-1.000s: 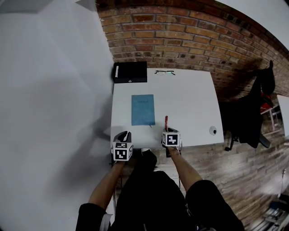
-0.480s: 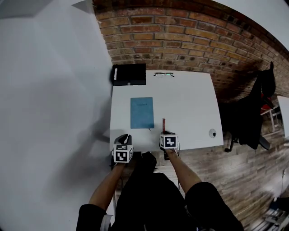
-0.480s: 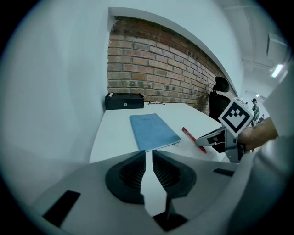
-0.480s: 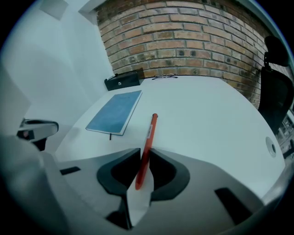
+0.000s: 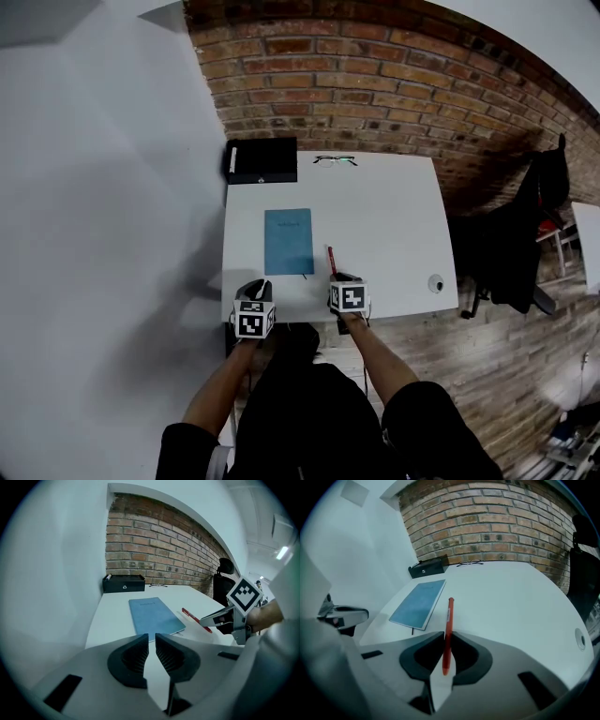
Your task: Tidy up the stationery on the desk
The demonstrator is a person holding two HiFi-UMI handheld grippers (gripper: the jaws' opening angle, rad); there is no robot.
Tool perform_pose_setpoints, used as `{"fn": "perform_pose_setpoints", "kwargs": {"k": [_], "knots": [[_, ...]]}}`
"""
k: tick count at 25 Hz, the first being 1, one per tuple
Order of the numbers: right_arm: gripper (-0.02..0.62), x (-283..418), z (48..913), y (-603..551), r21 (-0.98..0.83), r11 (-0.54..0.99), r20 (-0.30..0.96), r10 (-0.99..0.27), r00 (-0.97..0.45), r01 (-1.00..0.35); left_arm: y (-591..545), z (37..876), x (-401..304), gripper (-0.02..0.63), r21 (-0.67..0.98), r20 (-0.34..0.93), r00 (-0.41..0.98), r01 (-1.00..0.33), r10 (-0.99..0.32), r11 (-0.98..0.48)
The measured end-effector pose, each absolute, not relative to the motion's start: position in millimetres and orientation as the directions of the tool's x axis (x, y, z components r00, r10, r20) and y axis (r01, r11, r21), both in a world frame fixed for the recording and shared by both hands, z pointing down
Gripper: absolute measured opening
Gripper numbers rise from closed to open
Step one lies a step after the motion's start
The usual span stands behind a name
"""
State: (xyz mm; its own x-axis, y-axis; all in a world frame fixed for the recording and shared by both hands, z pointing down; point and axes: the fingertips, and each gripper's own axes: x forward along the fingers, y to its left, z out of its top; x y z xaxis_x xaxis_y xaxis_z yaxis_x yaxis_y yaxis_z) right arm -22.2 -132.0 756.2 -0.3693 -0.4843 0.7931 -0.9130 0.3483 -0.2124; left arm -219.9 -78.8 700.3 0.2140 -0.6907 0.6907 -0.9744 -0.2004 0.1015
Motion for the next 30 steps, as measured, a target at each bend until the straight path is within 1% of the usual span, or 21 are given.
{"fn": "perform_pose_setpoints", "kwargs": {"k": [11, 18, 21, 25, 30], "knots": [[0.064, -34, 737, -177, -0.251, 0.352, 0.775, -0.485, -0.405, -0.902, -146, 693, -206, 0.049, 0.116, 0.675, 0.237, -0.969, -0.699, -0.216], [0.064, -54, 743, -205, -0.265, 0.368, 0.787, -0.452, -0.421, -0.891, -194, 700, -208, 0.049, 0.135, 0.681, 0.250, -0.967, -0.688, -0.217], [0.064, -60, 746, -209, -0.296, 0.350, 0.794, -0.427, -0.433, -0.889, -201, 700, -211, 0.049, 0.156, 0.683, 0.260, -0.965, -0.683, -0.211], [0.064, -74, 748, -215, -0.380, 0.301, 0.790, -0.387, -0.476, -0.875, -218, 700, -218, 0.049, 0.168, 0.675, 0.280, -0.959, -0.682, -0.227], [0.064, -79, 753, -213, -0.421, 0.267, 0.791, -0.360, -0.495, -0.867, -232, 707, -216, 0.049, 0.189, 0.676, 0.311, -0.949, -0.668, -0.251]]}}
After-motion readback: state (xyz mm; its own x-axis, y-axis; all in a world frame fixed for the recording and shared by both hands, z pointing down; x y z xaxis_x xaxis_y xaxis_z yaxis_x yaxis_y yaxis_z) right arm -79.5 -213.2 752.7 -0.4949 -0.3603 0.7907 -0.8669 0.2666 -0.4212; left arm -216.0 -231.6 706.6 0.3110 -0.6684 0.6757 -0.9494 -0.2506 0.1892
